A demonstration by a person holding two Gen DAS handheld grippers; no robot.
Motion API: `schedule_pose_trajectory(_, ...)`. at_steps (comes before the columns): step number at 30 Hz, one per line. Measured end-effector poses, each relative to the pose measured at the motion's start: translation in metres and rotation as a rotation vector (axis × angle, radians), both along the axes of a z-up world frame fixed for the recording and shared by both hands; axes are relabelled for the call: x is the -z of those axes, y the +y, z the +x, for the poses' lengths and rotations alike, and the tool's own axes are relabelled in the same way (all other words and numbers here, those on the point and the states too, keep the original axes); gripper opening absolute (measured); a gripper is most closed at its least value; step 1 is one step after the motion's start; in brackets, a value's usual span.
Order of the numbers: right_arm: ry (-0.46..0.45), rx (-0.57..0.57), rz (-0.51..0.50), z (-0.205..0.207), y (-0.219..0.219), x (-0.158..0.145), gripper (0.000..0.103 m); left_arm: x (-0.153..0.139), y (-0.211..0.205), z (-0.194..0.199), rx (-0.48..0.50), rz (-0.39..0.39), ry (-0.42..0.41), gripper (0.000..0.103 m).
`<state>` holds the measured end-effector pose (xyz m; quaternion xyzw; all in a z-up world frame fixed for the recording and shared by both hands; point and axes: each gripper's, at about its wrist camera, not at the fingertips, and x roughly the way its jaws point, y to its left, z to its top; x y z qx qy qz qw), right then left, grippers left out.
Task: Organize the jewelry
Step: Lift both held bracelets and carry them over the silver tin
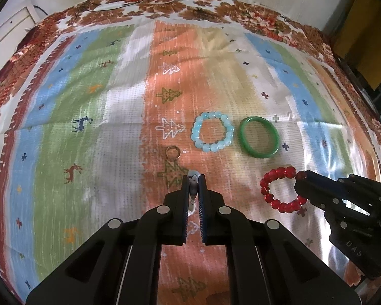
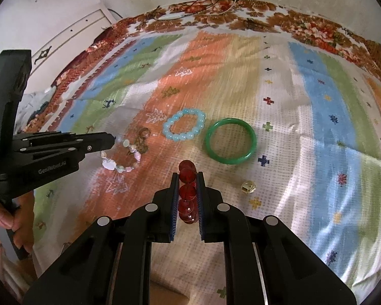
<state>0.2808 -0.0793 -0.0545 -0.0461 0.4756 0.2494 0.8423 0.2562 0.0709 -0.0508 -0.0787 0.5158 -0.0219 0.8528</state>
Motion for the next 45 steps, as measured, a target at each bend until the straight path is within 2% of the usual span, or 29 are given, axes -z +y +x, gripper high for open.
schedule_pose_trajectory(17,-0.101,0.004,-0.009,-0.037,-0.005,-0.027,0.014,-0.024,-0.008,-0.032,-0.013,-0.024,-0.061,0.006)
schedule_pose_trajectory(20,-0.110,0.009,0.006,-0.042,-0.007,-0.030,0.014,-0.029,-0.011,-0.038,-0.027,-0.012,-0.087,0.006)
schedule_pose_trajectory(30,-0.238,0.001,0.085,-0.068,-0.015,-0.059,0.014,-0.048,-0.019,-0.066,-0.031,-0.017,-0.193,0.006)
schedule_pose_trajectory(36,-0.276,0.019,0.104,-0.077,-0.022,-0.063,0.014,-0.055,-0.022,-0.082,-0.044,-0.015,-0.245,0.006)
schedule_pose_trajectory(39,-0.297,0.025,0.103,-0.084,-0.024,-0.065,0.014,-0.061,-0.025,-0.091,-0.050,0.015,-0.291,0.006)
schedule_pose_trajectory(45,-0.332,0.027,0.098,-0.099,-0.028,-0.067,0.014,-0.074,-0.027,-0.112,-0.074,0.001,-0.356,0.006)
